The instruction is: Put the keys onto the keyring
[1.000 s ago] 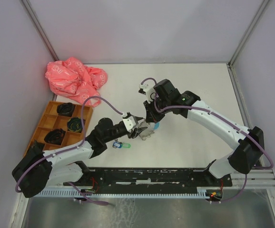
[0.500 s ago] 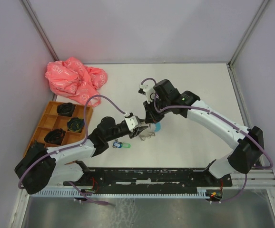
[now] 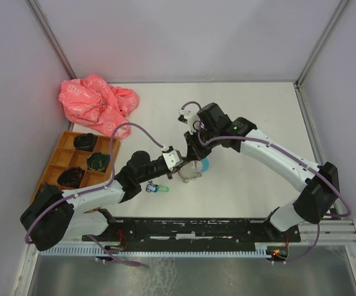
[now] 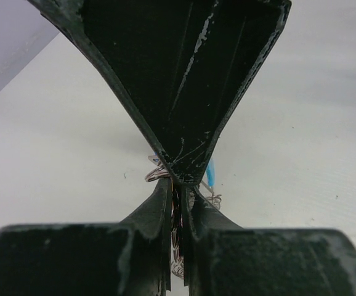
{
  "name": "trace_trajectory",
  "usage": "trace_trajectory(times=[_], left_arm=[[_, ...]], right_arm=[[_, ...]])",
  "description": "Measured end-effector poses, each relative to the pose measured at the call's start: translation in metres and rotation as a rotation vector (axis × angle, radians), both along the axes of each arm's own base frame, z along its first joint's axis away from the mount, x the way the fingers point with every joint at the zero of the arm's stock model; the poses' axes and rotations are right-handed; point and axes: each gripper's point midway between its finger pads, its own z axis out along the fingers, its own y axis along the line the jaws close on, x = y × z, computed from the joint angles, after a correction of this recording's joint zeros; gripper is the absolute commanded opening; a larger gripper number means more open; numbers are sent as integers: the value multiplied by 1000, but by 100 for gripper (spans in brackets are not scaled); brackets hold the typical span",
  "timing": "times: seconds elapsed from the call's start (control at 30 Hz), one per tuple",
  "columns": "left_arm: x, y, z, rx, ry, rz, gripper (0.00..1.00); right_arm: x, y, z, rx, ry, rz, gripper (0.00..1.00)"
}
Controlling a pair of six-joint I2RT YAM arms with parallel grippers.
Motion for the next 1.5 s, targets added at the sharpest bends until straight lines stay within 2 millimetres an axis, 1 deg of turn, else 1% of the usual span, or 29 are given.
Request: trace_trajectory(times=[0.17, 0.23, 0.33, 0.47, 0.53, 0.6, 0.67, 0.83, 0.97, 1.07, 1.37, 1.5], left_arm=[[0, 0, 1, -3, -1, 0, 3], [0, 0, 1, -9, -2, 0, 3], [-1, -1, 3, -21, 9, 0, 3], [-2, 0, 2, -50, 35, 11, 3], [-4, 1, 0, -61, 54, 15, 3], [-4, 0, -2, -72, 77, 20, 3], [-3, 0, -3, -84, 97, 30, 3], [-1, 0, -3, -113, 135, 53, 3], [1, 1, -1, -132, 146, 75, 3], [3, 2, 0, -145, 157, 86, 3], [3, 2, 0, -158, 178, 99, 3], [3, 2, 0, -158, 179, 99, 3]], right_arm=[[2, 2, 2, 10, -9, -2, 22], [5, 4, 4, 27, -37, 2, 25], [6, 1, 9, 55, -97, 10, 27], [1, -10, 20, 112, -229, 30, 31], [-1, -16, 24, 143, -304, 47, 31], [-2, -19, 24, 163, -367, 67, 32], [-2, -21, 18, 173, -421, 91, 32], [-5, -22, -5, 200, -536, 172, 30], [-8, -19, -15, 253, -613, 215, 30], [-9, -16, -14, 293, -663, 229, 30], [-2, -8, 9, 381, -790, 231, 29], [0, -7, 13, 397, -810, 223, 29]])
